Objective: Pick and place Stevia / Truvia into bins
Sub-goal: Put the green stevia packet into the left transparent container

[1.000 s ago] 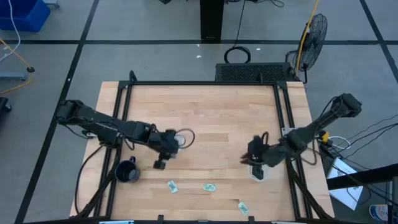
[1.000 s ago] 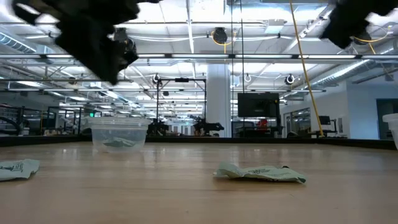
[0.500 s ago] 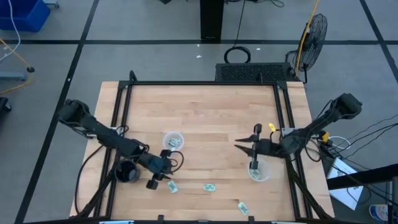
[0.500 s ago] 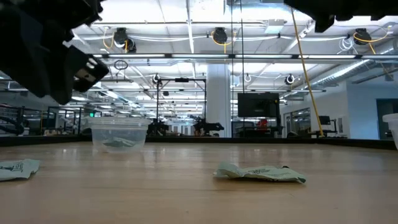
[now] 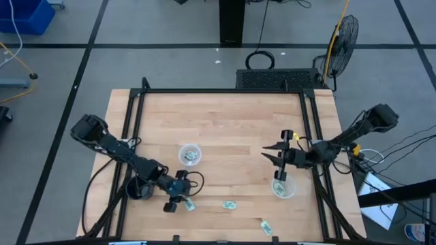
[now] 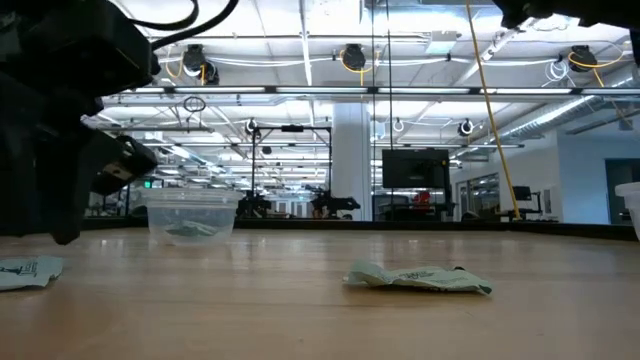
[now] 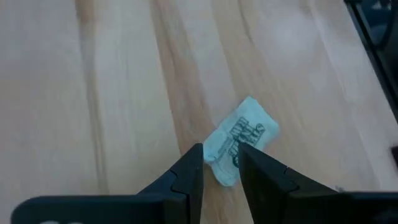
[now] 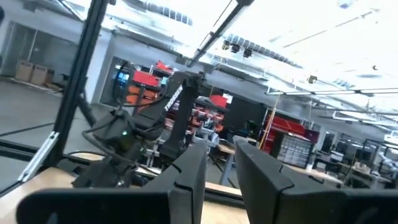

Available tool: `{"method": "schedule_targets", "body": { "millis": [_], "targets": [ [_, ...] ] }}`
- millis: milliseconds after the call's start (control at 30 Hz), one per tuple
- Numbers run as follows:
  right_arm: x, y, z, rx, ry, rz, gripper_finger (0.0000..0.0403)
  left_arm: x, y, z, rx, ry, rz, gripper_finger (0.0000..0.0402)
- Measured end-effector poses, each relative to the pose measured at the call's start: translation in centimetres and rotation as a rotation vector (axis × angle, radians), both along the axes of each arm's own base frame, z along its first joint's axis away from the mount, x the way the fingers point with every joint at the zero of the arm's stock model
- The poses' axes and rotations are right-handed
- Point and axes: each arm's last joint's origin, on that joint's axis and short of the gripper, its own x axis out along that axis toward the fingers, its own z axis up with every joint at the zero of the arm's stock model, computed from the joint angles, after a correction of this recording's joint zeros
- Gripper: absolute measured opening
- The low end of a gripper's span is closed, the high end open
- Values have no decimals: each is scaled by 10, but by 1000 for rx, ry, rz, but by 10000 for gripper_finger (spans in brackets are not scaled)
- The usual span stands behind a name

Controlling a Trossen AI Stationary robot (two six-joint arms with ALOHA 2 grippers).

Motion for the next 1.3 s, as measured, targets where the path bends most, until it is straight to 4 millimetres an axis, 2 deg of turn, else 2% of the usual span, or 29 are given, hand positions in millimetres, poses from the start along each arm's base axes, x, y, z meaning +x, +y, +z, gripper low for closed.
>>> {"method": "schedule_targets", "body": {
  "millis": [200, 367, 533, 733, 967, 1033, 1167, 1300],
  "targets": [
    [6, -12, 5, 41, -19, -54, 80, 2, -1, 0, -29, -1, 60, 154],
    [9, -19, 4, 39, -10, -93, 80, -1, -3, -2, 17, -10, 24, 195],
    [10, -24, 4, 38, -12, -115, 80, 1, -3, -13, 55, 20, 33, 201],
    [11, -26, 3, 36, -3, -128, 80, 1, -4, -24, 92, 53, 52, 156],
    [12, -26, 1, 41, 12, -124, 79, -1, -1, -24, 144, 49, 14, 29],
    [12, -26, 1, 43, 19, -122, 79, -1, -1, -19, 144, 28, 0, 10],
    [13, -26, -2, 62, 36, -114, 79, -7, 3, -2, 195, -22, -42, 8],
    [13, -26, -2, 110, 33, -101, 78, -8, 14, 37, 335, -165, -27, 6]
  ]
}}
